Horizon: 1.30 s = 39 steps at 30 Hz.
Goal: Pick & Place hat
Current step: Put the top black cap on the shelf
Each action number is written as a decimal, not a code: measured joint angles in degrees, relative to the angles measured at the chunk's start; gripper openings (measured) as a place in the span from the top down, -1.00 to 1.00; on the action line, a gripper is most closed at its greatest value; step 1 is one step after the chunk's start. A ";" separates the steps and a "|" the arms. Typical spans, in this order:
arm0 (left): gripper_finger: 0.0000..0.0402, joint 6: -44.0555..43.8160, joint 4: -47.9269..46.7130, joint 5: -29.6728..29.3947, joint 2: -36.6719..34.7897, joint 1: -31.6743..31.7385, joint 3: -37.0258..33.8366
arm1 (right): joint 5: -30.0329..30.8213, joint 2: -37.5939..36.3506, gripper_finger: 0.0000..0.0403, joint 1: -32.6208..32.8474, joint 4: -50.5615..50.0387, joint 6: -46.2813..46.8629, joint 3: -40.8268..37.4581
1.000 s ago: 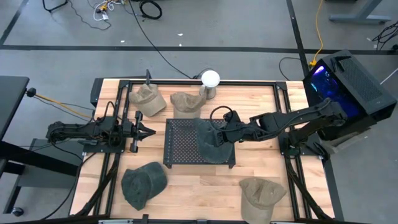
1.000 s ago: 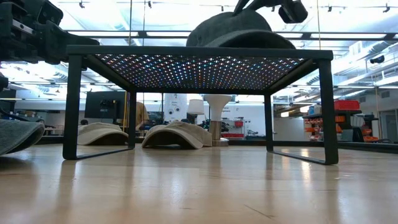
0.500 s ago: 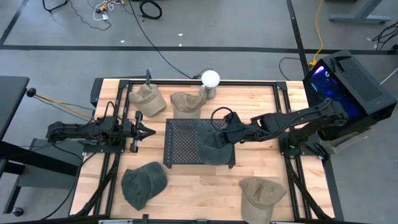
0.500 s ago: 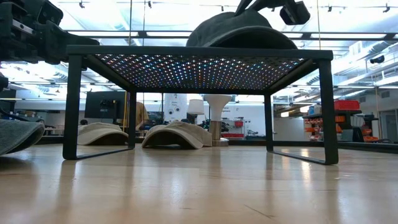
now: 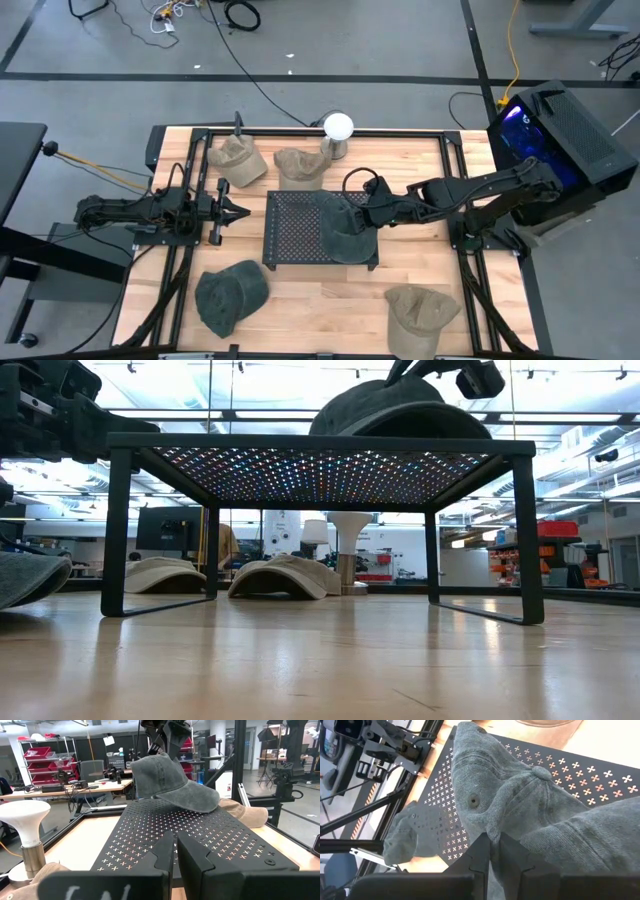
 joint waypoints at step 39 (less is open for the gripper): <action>0.85 0.02 0.00 -0.02 0.00 0.00 0.00 | 0.53 -0.02 0.82 -1.12 -1.99 -2.26 0.00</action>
